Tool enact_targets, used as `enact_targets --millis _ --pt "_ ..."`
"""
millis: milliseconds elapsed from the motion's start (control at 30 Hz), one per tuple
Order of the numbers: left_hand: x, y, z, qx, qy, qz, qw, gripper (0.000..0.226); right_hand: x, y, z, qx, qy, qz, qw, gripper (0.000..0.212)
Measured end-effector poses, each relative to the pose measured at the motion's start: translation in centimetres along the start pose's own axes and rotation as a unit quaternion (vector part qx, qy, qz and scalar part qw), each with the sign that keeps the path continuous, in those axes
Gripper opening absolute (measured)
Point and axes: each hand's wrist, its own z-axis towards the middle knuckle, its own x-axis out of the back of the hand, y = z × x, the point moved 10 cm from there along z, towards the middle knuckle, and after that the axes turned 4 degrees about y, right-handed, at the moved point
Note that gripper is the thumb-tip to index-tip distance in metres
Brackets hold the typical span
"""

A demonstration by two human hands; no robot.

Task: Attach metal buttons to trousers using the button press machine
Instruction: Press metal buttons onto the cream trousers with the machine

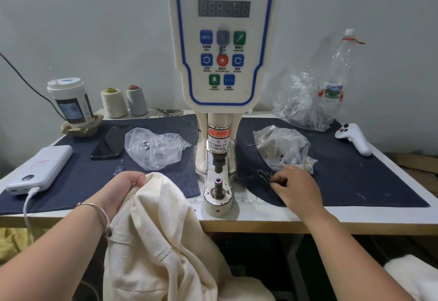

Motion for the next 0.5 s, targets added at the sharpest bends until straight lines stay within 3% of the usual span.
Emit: enact_targets --millis 500 --pt "0.3 0.1 0.1 -0.007 0.005 0.009 1.0 0.009 0.8 -0.6 -1.3 0.048 0.047 0.027 0.997 0.009"
